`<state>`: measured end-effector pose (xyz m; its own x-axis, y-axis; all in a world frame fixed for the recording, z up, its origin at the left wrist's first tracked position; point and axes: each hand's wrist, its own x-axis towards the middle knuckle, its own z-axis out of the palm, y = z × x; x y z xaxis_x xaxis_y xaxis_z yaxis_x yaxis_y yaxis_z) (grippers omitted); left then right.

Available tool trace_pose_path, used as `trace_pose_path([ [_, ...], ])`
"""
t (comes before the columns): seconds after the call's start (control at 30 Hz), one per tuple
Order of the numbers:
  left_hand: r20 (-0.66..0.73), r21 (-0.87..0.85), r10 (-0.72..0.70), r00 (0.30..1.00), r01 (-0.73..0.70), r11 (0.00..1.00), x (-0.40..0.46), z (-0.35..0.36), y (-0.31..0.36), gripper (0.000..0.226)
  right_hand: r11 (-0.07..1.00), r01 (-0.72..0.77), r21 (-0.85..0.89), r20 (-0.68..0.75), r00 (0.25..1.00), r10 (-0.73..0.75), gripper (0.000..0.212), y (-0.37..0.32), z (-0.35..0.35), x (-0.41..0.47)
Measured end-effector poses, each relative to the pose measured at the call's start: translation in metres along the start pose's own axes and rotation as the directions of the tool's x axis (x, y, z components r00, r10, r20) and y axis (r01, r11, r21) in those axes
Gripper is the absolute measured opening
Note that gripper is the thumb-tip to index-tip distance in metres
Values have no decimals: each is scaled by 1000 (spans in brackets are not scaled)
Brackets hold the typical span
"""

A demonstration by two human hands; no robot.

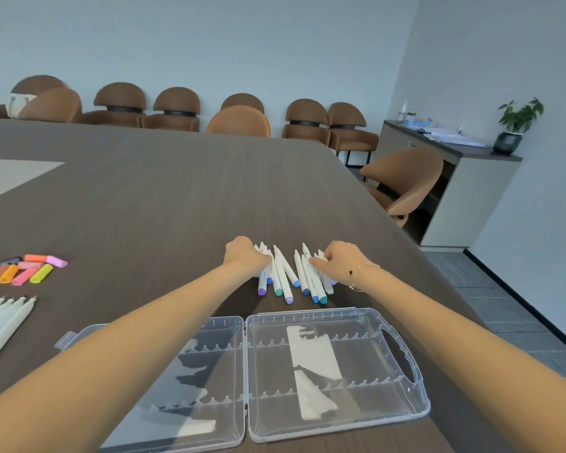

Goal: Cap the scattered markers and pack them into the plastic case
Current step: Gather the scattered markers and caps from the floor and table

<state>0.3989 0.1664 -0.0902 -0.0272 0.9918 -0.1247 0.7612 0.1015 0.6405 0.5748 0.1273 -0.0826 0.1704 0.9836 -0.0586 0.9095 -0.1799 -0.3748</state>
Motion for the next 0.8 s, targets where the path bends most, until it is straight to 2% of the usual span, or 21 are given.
trace_pose_path([
  [0.1, -25, 21, 35, 999, -34, 999, 3, 0, -12, 28, 992, 109, -58, 21, 994, -108, 33, 10, -6, -7],
  [0.2, -79, 74, 161, 984, -156, 985, -2, 1, -20, 43, 970, 219, -104, 46, 975, -215, 53, 23, -5, -15],
  [0.27, -89, 151, 241, 967, -226, 962, -14, -2, -23, 43, 930, 337, -145, 92, 941, -327, 64, 32, -5, -18],
  [0.33, -103, 339, 441, 891, -386, 858, -23, -6, -29, 48, 887, 437, -150, 165, 895, -414, 67, 40, -6, -18],
  [0.37, -46, 430, 562, 826, -492, 757, -25, -8, -32, 53, 864, 480, -150, 200, 871, -449, 69, 43, -7, -17],
  [0.4, 73, 476, 643, 763, -593, 650, -25, -9, -35, 60, 838, 521, -163, 229, 846, -482, 70, 46, -7, -15],
  [0.43, 213, 463, 664, 717, -673, 577, -22, -9, -38, 68, 811, 556, -183, 252, 824, -507, 71, 47, -6, -13],
  [0.5, 443, 397, 588, 676, -737, 547, -14, -5, -40, 81, 783, 587, -206, 277, 803, -528, 70, 48, -1, -6],
  [0.53, 492, 372, 567, 661, -748, 550, -9, -3, -40, 85, 786, 585, -197, 278, 803, -528, 70, 47, 3, -2],
  [0.7, 536, 266, 599, 594, -793, 548, 10, 1, -37, 71, 832, 554, -36, 276, 805, -525, 60, 43, 20, 8],
  [0.8, 563, 243, 609, 559, -816, 525, 11, -4, -40, 71, 821, 570, -18, 314, 783, -537, 68, 45, 18, 6],
])
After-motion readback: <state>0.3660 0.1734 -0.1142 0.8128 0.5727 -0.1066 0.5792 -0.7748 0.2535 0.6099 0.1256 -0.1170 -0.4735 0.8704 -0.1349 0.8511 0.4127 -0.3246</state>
